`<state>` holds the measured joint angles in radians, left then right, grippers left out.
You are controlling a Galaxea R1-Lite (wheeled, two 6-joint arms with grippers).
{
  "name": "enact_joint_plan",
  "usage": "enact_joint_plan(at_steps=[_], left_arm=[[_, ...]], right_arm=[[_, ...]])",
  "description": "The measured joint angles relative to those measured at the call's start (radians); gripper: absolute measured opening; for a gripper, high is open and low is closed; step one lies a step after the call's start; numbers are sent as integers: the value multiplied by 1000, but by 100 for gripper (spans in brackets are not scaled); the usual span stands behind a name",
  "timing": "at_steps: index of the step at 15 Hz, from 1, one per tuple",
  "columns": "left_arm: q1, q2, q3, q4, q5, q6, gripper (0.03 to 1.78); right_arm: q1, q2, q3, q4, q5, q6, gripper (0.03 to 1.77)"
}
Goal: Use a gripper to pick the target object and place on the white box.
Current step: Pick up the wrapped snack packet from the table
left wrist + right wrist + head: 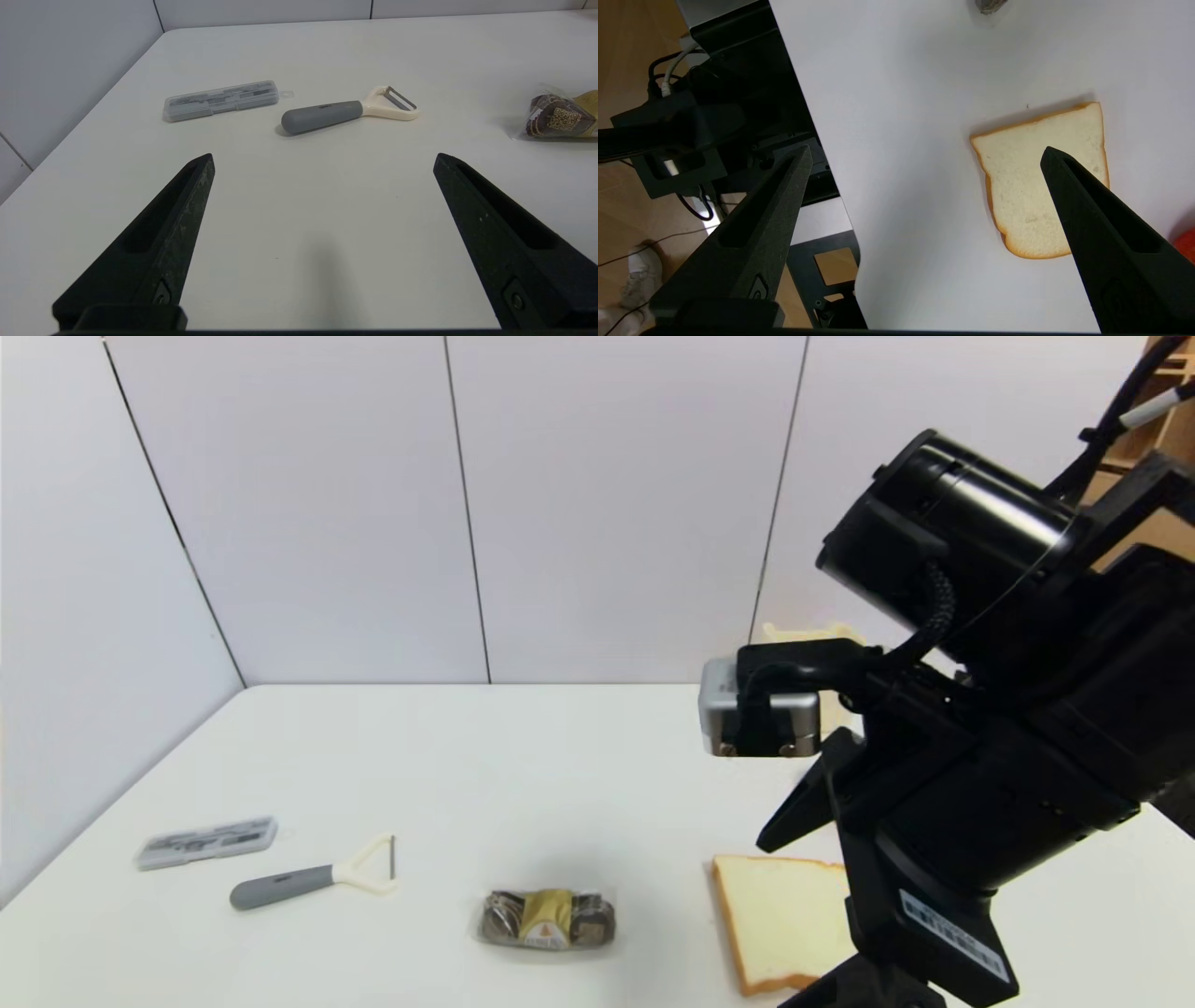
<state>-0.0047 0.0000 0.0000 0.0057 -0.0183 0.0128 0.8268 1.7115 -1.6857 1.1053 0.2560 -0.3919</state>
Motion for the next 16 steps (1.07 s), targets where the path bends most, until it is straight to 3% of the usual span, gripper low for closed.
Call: enact_joint_plan(at_steps=[8, 16], left_arm=[[0, 0, 0, 0, 0, -1, 169], [0, 0, 0, 0, 0, 0, 169]], right_arm=[[44, 145, -50, -3, 1, -1, 170], [87, 317, -253, -48, -1, 5, 170]])
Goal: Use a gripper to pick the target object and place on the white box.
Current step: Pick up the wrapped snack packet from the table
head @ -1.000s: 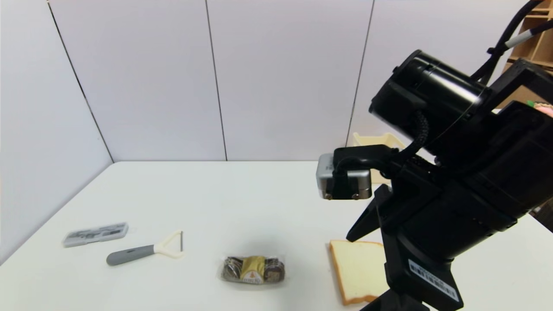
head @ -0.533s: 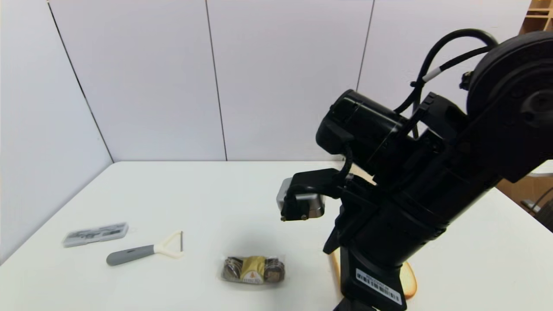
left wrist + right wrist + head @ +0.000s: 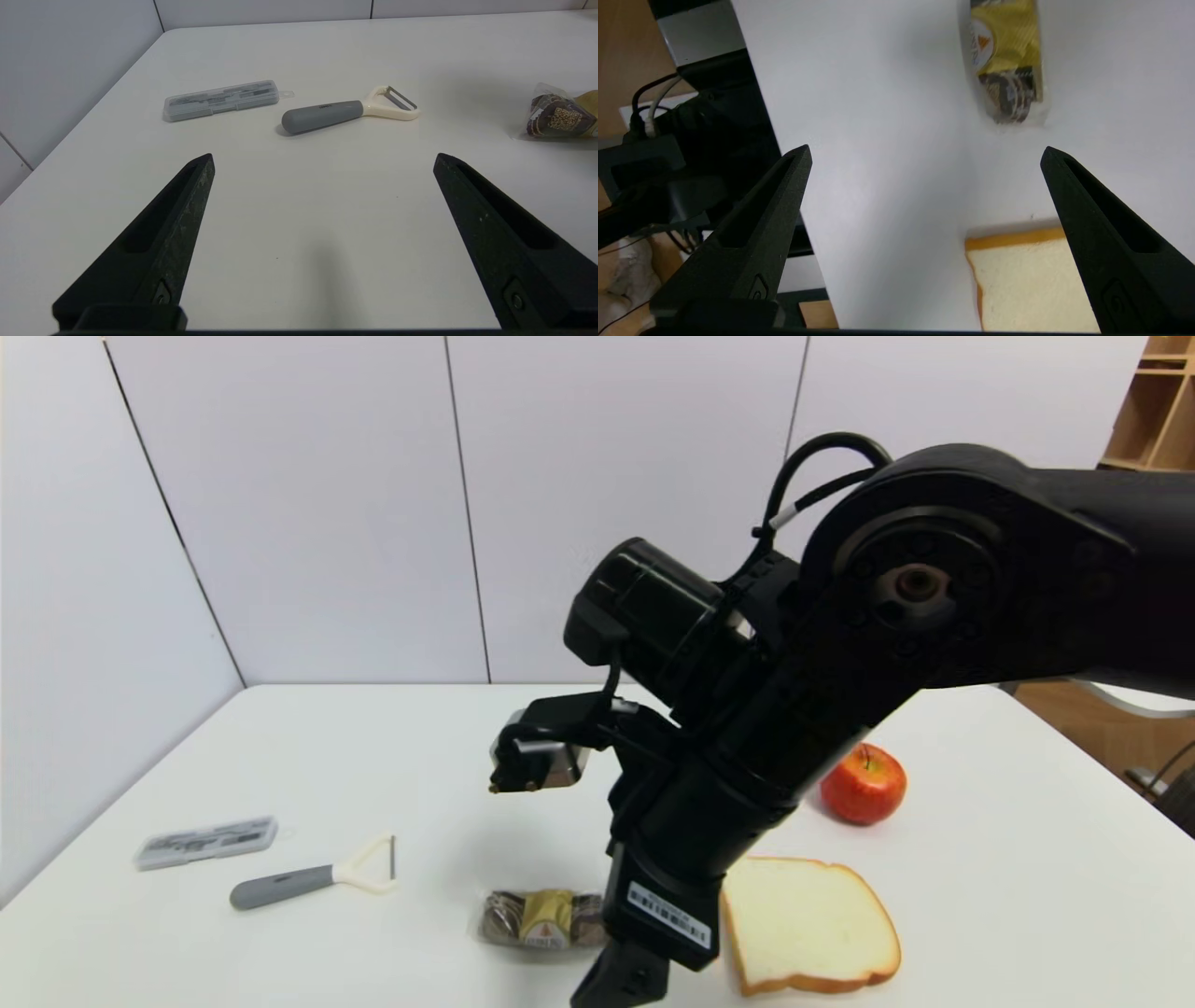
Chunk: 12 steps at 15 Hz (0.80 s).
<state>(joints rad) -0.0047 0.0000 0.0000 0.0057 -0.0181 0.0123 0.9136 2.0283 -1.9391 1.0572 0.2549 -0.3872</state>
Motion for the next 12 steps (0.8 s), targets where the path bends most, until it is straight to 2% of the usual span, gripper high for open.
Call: enact_joint_plan(at_steps=[5, 12], left_arm=[[0, 0, 0, 0, 0, 0, 169], [0, 0, 0, 0, 0, 0, 169]], right_arm=[[-1, 74, -15, -165, -41, 2, 170], [-11, 180, -15, -174, -43, -1, 170]])
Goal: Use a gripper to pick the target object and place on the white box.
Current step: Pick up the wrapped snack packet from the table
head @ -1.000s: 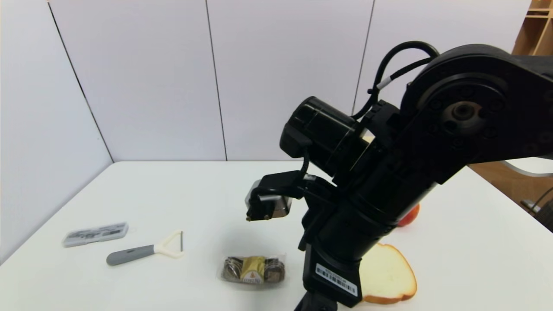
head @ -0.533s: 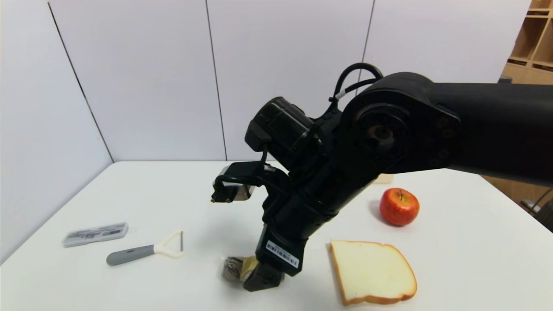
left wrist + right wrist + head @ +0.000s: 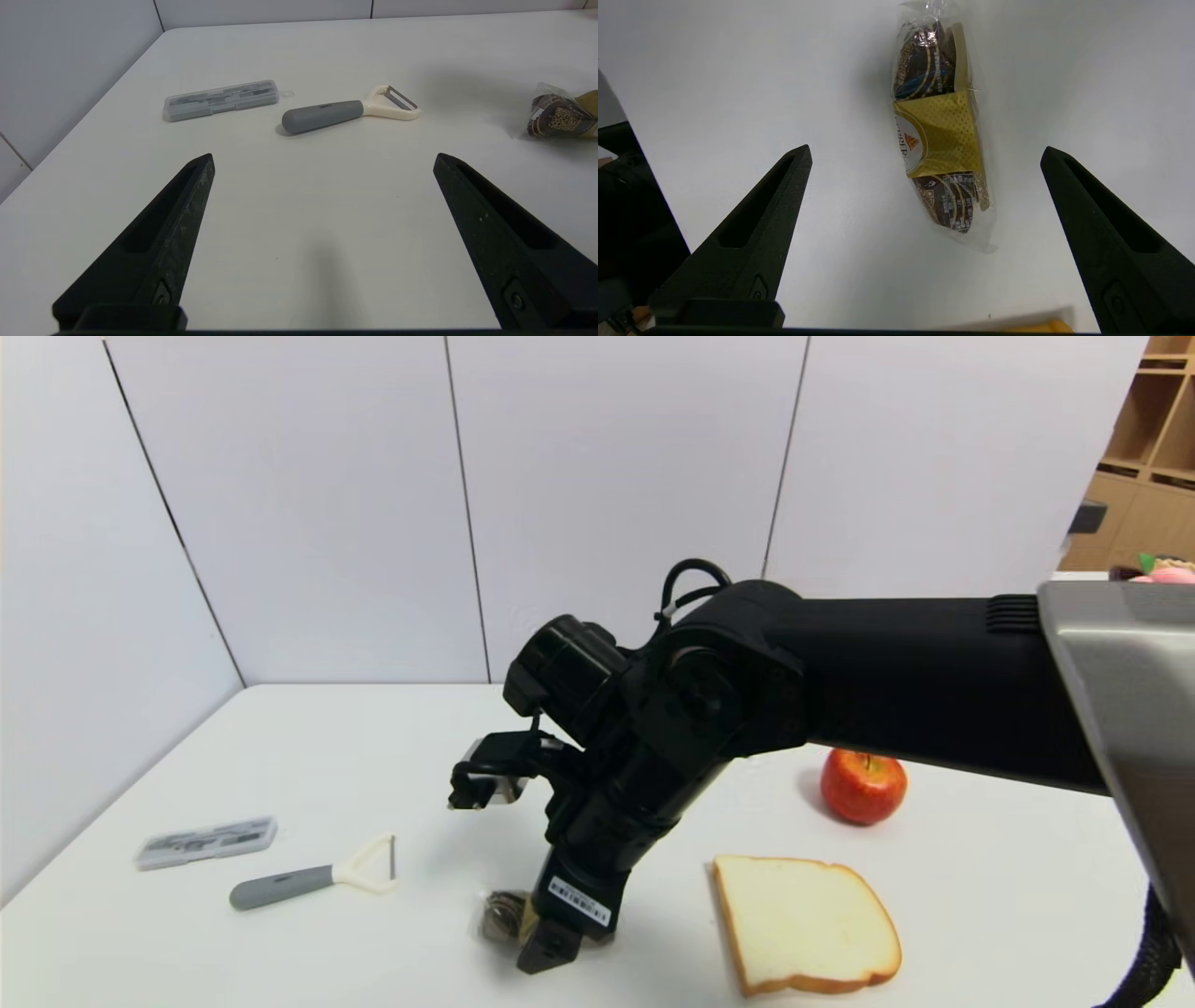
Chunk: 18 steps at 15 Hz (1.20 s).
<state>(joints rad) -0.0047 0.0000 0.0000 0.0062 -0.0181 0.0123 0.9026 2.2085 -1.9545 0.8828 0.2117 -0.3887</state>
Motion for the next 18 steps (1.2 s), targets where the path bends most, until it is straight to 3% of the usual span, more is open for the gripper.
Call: enact_joint_plan(at_steps=[4, 7, 13, 18], left_arm=[[0, 0, 0, 0, 0, 0, 169], [0, 0, 0, 0, 0, 0, 169], [0, 0, 0, 0, 0, 0, 169], [0, 0, 0, 0, 0, 0, 169]], right_arm=[[-1, 36, -1, 5, -4, -12, 170], [3, 42, -5, 5, -6, -79, 170], [-3, 27, -7, 27, -110, -266, 170], [0, 10, -7, 123, -156, -284, 171]])
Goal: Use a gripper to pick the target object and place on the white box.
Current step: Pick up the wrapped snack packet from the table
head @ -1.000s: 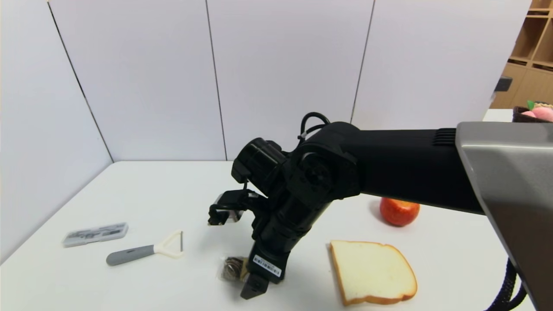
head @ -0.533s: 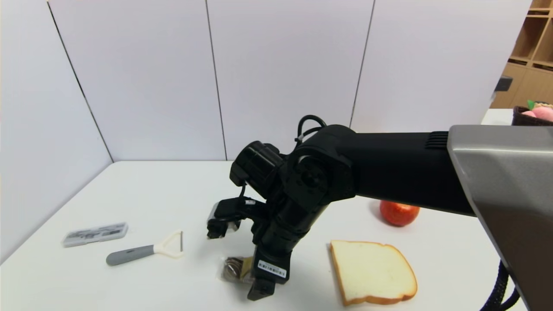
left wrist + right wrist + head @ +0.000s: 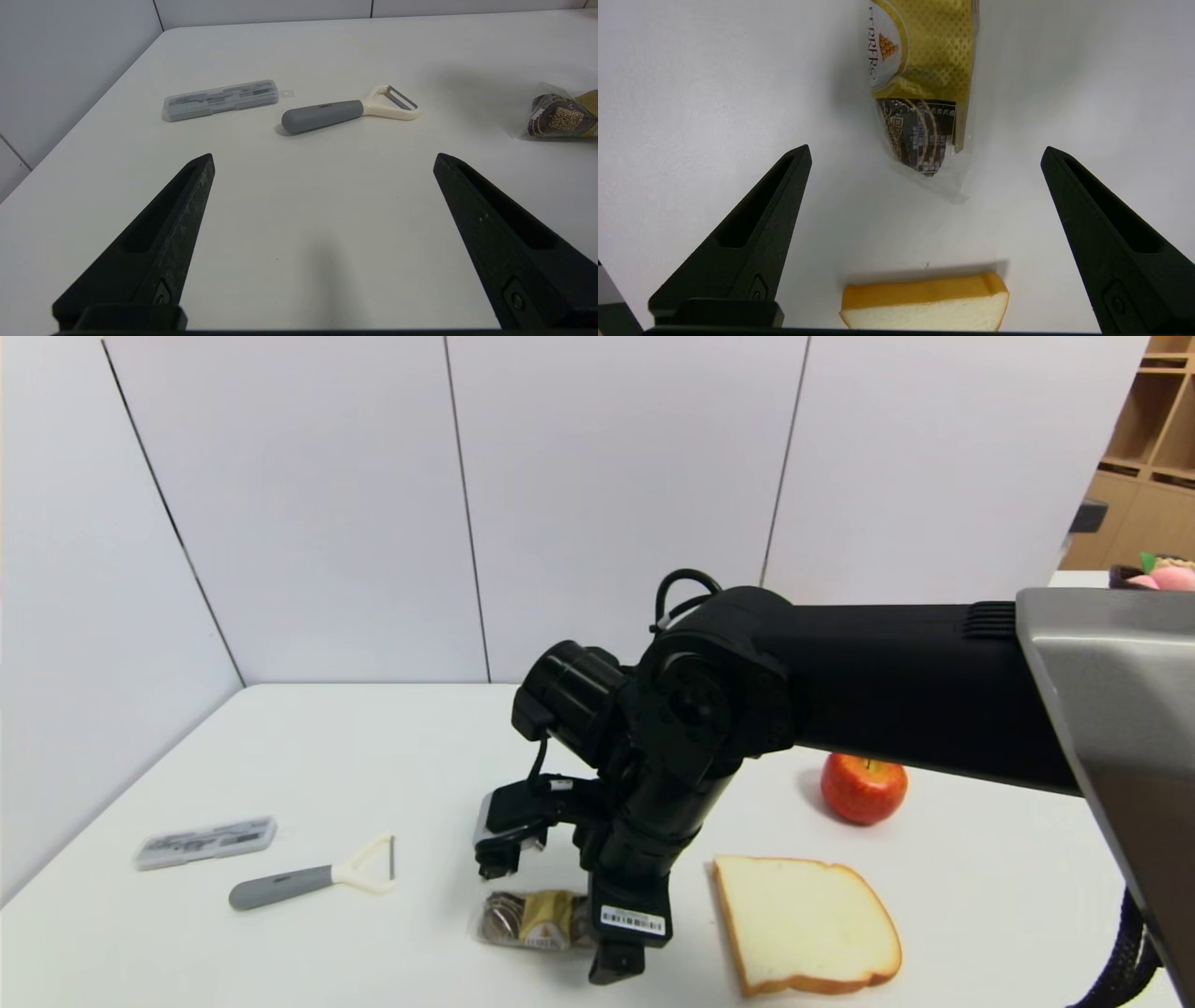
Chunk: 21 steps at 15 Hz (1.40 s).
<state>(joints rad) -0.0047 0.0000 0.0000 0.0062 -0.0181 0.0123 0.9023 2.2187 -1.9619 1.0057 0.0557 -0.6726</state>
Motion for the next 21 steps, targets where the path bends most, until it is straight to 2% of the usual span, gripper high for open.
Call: enact_joint_plan(at_steps=[5, 9, 13, 21], left_arm=[[0, 0, 0, 0, 0, 0, 169], [0, 0, 0, 0, 0, 0, 169], [0, 0, 0, 0, 0, 0, 169], [0, 0, 0, 0, 0, 0, 169]], right_arm=[[9, -2, 0, 3, -30, 8, 171], [14, 22, -7, 0, -38, 69, 171], [18, 29, -10, 9, -64, 80, 171], [32, 23, -15, 19, -75, 146, 171]])
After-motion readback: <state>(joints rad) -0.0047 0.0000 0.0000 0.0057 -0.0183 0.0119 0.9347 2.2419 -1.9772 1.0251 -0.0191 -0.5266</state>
